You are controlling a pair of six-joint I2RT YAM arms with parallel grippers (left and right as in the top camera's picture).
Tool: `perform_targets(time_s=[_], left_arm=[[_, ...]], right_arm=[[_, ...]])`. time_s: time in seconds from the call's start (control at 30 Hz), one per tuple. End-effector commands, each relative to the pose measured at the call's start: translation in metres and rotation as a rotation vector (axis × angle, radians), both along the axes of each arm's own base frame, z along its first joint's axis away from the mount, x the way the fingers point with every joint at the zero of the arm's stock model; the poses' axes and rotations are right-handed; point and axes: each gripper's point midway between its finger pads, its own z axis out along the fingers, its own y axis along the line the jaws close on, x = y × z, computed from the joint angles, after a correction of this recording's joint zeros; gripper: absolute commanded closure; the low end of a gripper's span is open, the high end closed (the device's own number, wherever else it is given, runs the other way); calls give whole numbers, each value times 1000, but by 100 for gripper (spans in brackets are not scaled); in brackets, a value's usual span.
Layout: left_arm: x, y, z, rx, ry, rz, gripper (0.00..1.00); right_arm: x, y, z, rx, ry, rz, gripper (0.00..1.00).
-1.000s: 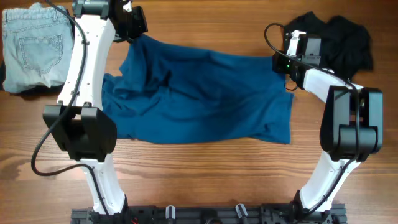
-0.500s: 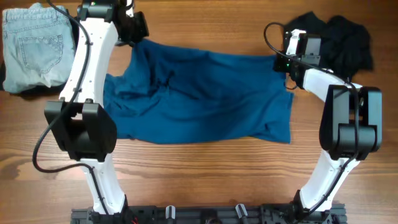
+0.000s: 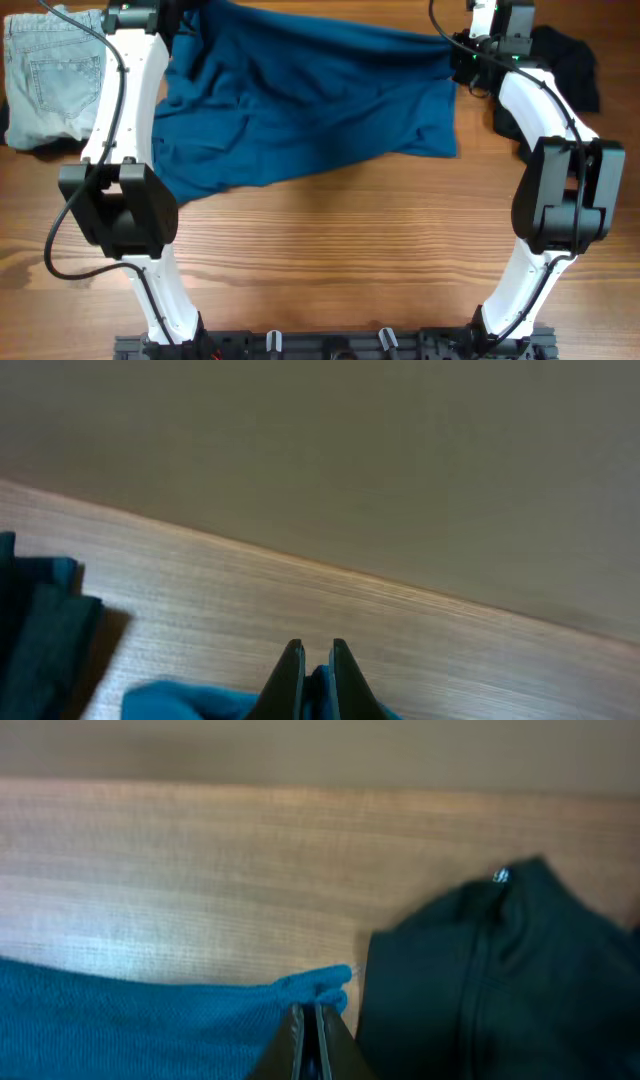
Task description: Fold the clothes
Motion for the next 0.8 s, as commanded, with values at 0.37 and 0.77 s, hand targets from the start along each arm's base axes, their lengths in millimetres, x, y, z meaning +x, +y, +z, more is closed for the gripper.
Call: perform_targets(time_s=[0.37,0.77], left_arm=[[-94,-24,-71,122,479,-138,96],[-179,-37,-62,64,731,-171,96]], right_arm=[[-53,-8,5,-47,252,50,96],[-107,-40,-20,85,499,-154,96]])
